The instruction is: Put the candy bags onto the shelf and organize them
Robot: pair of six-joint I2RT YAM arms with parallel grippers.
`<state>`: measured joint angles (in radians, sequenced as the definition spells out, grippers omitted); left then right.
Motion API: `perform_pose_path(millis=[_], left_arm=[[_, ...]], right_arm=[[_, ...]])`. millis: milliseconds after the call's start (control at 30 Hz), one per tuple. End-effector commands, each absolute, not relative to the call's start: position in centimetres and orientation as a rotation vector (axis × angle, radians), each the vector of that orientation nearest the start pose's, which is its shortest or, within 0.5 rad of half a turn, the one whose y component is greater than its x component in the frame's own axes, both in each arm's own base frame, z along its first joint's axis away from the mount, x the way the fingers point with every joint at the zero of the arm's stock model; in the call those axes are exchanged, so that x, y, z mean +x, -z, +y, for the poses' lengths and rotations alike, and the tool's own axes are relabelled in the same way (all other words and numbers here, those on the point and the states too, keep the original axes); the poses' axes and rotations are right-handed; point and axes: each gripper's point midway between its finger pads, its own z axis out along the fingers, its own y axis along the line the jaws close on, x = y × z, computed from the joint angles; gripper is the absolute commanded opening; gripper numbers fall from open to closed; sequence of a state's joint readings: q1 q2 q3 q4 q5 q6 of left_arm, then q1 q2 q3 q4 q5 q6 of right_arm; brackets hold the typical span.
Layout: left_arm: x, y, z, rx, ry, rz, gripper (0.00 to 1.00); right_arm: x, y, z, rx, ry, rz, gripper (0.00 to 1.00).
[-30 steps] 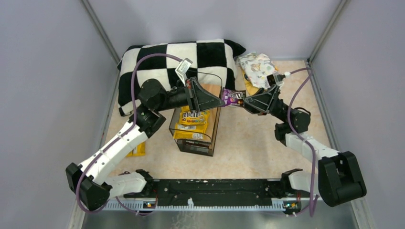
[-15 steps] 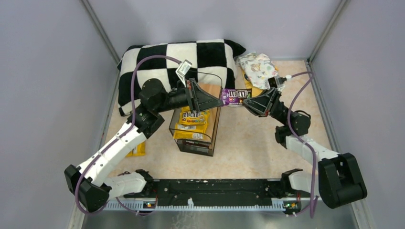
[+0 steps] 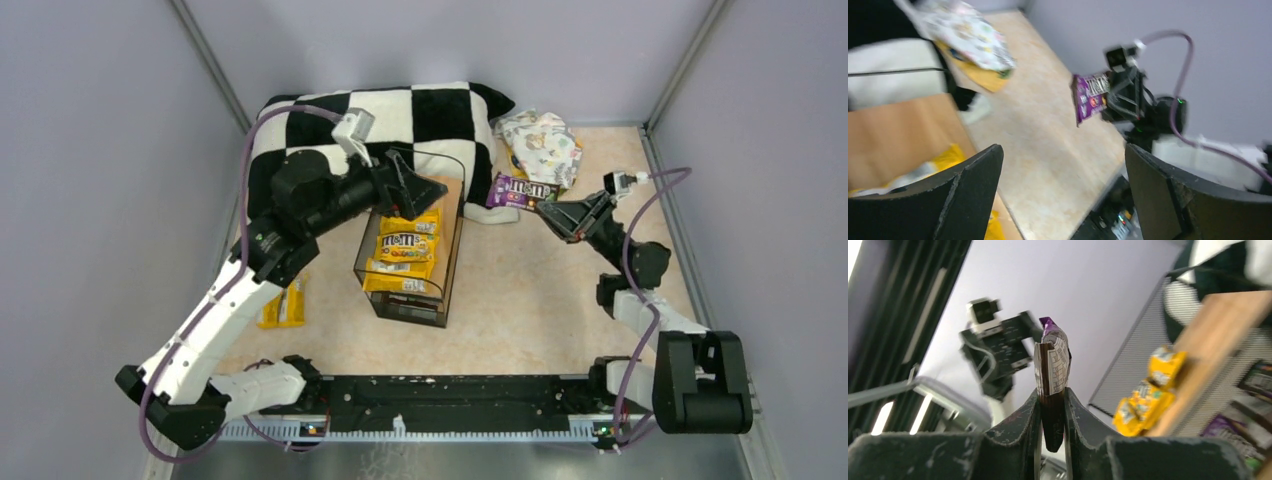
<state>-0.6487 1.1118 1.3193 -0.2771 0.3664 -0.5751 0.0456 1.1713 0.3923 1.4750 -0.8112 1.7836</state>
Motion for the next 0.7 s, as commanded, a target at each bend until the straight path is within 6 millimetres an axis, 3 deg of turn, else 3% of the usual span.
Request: perform_pose_path(millis=[0, 100, 200, 333, 467, 667], left_arm=[[27.3, -42.1, -19.4, 0.124, 0.643, 1.742, 0.98], [29.1, -42.0, -15.7, 0.036, 0.405, 1.706, 0.98], [31.1, -41.4, -13.7, -0.042, 0.271, 1.66, 0.98], [34.1, -40.0, -13.2, -0.083, 0.312, 1.649, 0.98], [36.7, -38.8, -11.0, -0.155, 0.326, 1.667, 0.98], [37.9, -37.3, -9.2, -0.151, 0.274, 1.654, 0.98]], right_arm=[[27.5, -29.4, 14.4, 0.222, -1.694, 1.444, 0.13], [30.3, -24.1, 13.8, 0.335, -1.52, 1.601, 0.13], [32.0, -20.8, 13.8, 0.413, -1.433, 1.668, 0.13], [32.9, -19.4, 18.4, 0.377, -1.552, 1.693, 0.12], [34.3, -17.5, 21.2, 0.462, -1.705, 1.665, 0.09], [36.3, -13.9, 24.8, 0.558, -1.856, 1.638, 0.07]])
